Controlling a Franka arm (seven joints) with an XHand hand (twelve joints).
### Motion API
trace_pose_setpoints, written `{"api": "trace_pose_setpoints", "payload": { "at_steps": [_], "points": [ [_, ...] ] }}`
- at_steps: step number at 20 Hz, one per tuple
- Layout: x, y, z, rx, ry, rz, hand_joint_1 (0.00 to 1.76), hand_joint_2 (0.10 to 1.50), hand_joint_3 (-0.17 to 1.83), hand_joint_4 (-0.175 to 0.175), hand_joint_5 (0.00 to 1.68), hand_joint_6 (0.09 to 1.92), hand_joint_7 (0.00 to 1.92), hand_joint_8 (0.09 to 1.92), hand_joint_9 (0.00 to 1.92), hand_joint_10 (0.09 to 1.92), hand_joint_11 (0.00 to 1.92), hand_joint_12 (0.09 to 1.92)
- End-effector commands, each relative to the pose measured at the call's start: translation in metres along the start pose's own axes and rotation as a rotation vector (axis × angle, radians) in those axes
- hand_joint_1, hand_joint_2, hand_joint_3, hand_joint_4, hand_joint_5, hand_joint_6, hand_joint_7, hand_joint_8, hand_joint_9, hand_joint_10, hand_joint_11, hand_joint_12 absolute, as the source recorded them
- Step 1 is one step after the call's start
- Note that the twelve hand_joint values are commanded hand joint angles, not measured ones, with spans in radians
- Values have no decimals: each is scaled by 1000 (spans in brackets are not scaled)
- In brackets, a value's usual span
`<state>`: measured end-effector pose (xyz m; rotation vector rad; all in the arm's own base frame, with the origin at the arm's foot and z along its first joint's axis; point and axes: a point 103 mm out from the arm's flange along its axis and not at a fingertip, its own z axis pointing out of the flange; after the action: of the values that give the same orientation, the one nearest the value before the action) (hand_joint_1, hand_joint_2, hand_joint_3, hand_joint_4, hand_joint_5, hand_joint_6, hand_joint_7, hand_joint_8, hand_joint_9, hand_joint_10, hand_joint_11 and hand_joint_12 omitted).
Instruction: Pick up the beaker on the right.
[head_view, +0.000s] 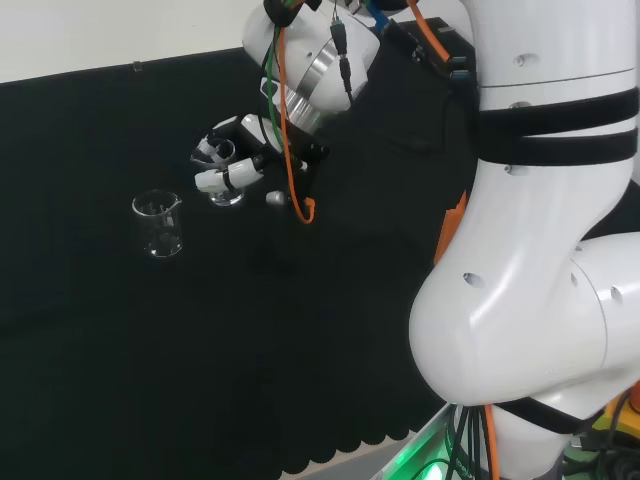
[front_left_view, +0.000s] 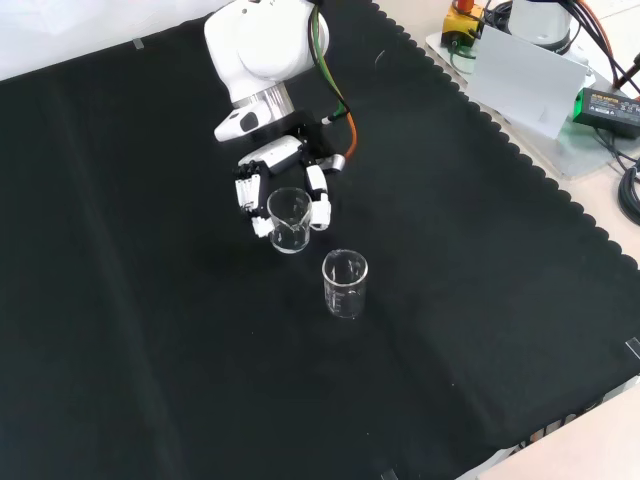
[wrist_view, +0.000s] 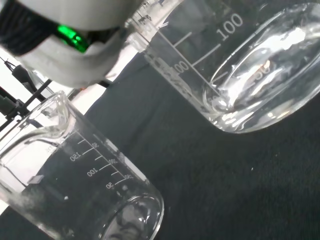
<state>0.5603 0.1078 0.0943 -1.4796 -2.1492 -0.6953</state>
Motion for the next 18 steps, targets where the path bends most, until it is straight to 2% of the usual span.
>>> {"api": "trace_pose_setpoints", "payload": {
  "at_steps": [1,18],
  "points": [
    [6,-1,-9,23,-17,-9,1137,688,524,175,1388,402,1736,87,1613,87,1224,842],
    [23,-13,-33,68,-99,-5,1139,685,523,175,1400,381,1735,87,1623,87,1230,836]
  ]
}}
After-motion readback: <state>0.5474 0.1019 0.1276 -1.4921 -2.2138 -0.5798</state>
